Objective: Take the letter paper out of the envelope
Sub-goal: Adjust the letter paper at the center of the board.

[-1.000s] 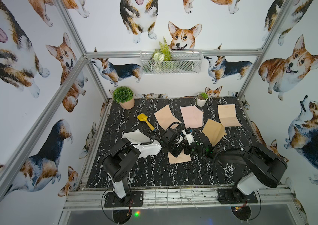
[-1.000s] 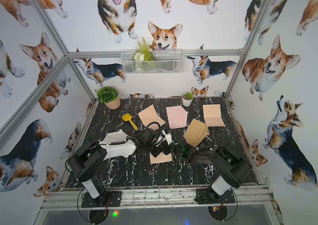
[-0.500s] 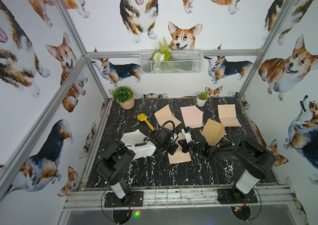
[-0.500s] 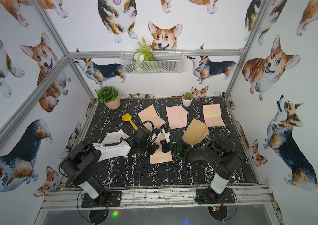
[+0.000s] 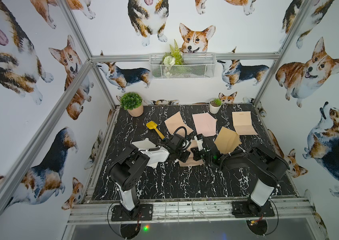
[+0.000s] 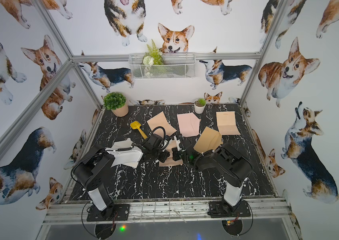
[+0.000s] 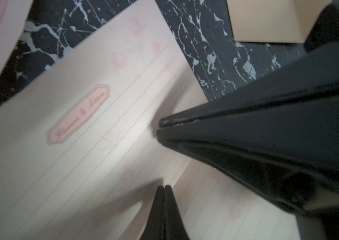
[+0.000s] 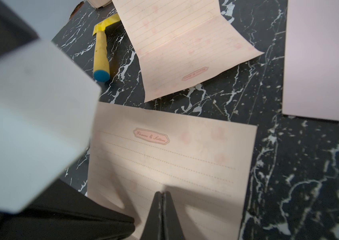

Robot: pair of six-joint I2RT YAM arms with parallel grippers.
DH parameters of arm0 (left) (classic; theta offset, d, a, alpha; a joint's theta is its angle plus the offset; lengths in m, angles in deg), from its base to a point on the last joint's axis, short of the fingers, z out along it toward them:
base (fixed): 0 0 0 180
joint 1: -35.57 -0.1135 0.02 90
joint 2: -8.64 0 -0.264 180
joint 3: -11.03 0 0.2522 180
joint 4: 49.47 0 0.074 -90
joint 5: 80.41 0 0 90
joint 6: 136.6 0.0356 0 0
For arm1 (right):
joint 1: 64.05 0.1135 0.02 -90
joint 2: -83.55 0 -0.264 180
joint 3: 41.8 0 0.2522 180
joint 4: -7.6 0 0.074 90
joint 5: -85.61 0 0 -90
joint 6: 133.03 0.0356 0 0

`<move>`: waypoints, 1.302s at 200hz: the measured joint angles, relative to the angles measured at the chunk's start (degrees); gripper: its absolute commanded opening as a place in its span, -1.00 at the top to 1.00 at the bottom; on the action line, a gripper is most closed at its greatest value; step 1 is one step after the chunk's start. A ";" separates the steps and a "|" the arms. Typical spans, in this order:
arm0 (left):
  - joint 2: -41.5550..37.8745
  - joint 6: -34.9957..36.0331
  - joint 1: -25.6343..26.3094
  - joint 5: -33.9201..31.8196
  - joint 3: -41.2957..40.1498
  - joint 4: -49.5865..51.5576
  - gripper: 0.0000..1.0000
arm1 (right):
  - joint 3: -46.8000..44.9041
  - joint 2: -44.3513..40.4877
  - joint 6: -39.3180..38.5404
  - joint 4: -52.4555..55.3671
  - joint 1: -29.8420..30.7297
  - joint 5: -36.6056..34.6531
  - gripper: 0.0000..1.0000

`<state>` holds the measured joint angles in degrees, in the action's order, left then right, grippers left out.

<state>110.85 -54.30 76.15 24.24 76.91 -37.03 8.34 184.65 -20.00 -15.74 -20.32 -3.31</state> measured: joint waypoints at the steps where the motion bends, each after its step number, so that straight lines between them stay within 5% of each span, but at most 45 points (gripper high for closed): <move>1: 0.02 0.00 0.00 0.00 0.00 0.00 1.00 | 0.00 0.02 0.02 0.02 0.00 -0.02 1.00; 42: 1.29 -0.31 0.00 -0.63 1.16 1.40 1.00 | -2.32 -1.75 1.16 0.17 1.81 -3.65 1.00; 117: 2.43 -1.31 -0.22 -2.64 2.86 2.47 1.00 | -2.78 -8.22 -5.81 4.96 14.58 -13.99 1.00; 197: 2.89 -2.45 -0.81 -2.36 3.04 1.95 1.00 | -6.08 -8.68 -4.31 3.72 16.87 -14.40 1.00; 260: 3.10 -2.86 -1.44 -1.16 3.04 1.38 1.00 | -4.57 -2.43 3.89 2.08 16.87 -11.50 1.00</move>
<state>113.96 -57.17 74.71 23.08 79.95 -35.66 3.78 182.23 -16.11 -13.66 -3.45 -14.81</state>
